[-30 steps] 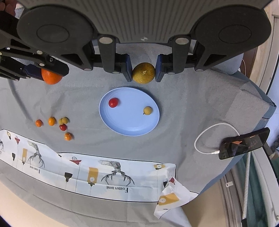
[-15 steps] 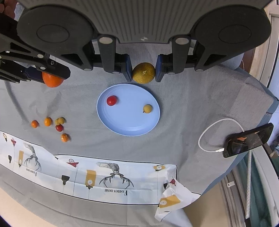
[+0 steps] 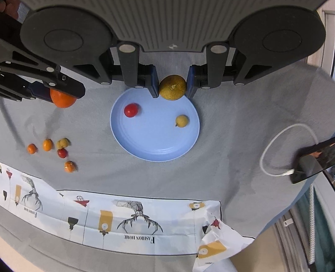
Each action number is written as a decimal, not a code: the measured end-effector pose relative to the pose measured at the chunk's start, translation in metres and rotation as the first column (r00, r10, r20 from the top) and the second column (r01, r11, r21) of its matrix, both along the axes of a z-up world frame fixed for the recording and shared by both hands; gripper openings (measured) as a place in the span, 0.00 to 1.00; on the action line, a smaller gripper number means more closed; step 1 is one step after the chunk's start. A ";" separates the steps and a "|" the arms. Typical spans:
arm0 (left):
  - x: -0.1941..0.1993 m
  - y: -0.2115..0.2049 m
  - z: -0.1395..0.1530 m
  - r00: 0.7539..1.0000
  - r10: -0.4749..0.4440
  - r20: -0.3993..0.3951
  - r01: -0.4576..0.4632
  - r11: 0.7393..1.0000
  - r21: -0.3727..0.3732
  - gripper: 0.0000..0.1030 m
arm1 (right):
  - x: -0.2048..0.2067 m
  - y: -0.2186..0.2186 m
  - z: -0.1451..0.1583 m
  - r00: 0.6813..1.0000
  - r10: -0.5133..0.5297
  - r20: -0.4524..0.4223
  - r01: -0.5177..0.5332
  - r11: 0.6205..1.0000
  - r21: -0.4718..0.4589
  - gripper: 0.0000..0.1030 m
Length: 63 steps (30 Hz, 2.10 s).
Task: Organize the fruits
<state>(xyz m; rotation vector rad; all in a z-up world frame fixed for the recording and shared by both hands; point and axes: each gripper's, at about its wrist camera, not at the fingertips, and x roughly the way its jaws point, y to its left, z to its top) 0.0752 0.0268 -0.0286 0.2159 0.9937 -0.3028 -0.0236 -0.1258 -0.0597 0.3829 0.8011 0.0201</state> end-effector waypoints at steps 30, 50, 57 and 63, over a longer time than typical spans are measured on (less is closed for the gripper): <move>0.106 -0.012 -0.053 0.999 0.014 0.037 -0.016 0.998 0.054 1.00 | 0.134 0.017 -0.068 0.989 0.134 -0.060 -0.140 0.985 -0.105 0.78; -0.058 0.025 0.005 0.995 0.000 0.096 0.000 1.000 -0.002 1.00 | -0.040 0.032 0.006 0.994 0.104 0.013 -0.100 0.975 -0.199 0.96; -0.073 0.032 0.022 0.992 0.018 0.127 -0.013 0.999 -0.039 1.00 | -0.062 0.031 0.022 0.995 0.067 0.075 -0.049 0.974 -0.221 0.96; -0.083 0.033 0.029 0.989 0.010 0.147 -0.004 0.999 -0.044 1.00 | -0.074 0.030 0.027 0.994 0.046 0.095 -0.024 0.974 -0.226 0.96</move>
